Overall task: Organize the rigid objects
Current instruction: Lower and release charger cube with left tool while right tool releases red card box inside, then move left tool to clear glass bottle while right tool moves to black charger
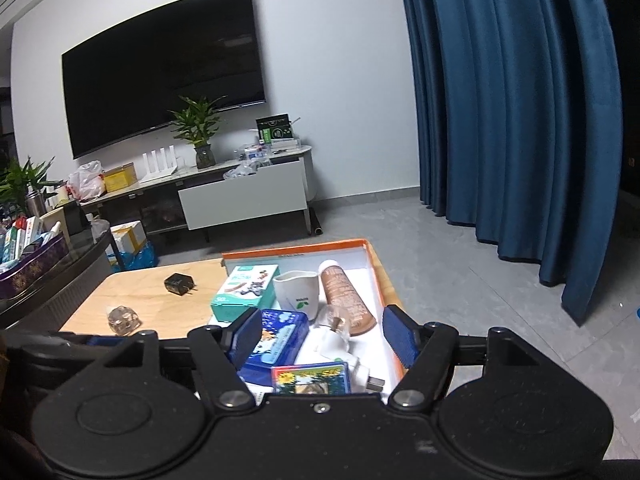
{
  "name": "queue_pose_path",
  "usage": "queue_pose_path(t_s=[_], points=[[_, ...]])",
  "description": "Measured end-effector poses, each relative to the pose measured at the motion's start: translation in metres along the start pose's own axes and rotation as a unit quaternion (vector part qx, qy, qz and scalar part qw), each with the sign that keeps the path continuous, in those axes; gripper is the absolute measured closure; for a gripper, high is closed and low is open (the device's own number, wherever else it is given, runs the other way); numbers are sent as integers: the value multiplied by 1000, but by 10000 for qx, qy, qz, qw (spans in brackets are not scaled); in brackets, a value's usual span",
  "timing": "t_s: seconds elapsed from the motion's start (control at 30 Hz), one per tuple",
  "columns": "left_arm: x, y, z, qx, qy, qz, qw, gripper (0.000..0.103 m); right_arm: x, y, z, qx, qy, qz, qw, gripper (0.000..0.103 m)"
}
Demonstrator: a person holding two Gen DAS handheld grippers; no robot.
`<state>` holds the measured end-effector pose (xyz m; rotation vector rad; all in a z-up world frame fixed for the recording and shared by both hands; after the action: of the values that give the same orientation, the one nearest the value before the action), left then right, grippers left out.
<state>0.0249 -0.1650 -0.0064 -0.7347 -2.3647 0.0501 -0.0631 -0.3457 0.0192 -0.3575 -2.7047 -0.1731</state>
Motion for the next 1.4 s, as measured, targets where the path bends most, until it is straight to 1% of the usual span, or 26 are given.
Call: queue_pose_path(t_s=[0.1,0.2,0.47,0.5,0.83,0.9,0.97,1.13,1.23,1.4], points=[[9,7,-2,51,-50,-180,9998,7,2,8,-3,60,37,-47,10000,17],[16,15,-3,85,-75,-291,9995,7,5,17,-5,91,47,-111,9999,14],[37,36,-4,232,-222,-504,9982,6,10,48,-9,283,110,-393,9988,11],[40,39,-3,239,-237,-531,9980,5,10,52,-9,301,130,-439,9985,10],[59,84,12,588,-323,-816,9944,4,3,98,-5,626,317,-835,9940,10],[59,95,16,664,-302,-836,9938,4,-1,106,-5,702,371,-920,9926,10],[59,107,18,751,-264,-952,9923,4,-3,113,-4,772,373,-960,9917,10],[57,135,21,1102,-261,-1070,9878,4,-17,127,-4,822,486,-1094,9894,10],[51,149,17,1270,-286,-1102,9853,4,-27,135,-6,891,515,-1134,9882,10],[34,165,3,1340,-309,-1154,9838,4,-46,145,-15,942,521,-1197,9870,10]])
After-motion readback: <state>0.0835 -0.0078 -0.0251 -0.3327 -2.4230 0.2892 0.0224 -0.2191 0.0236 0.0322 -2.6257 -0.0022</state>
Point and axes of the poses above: each gripper's, at about its wrist camera, not at the fingertips, and x roughly against the way its jaws point, y to its left, z to its underside, the point moved 2 cm from there along -x, roughly the way its jaws point, and after that the axes turned 10 degrees about z, right-handed, at the moved point
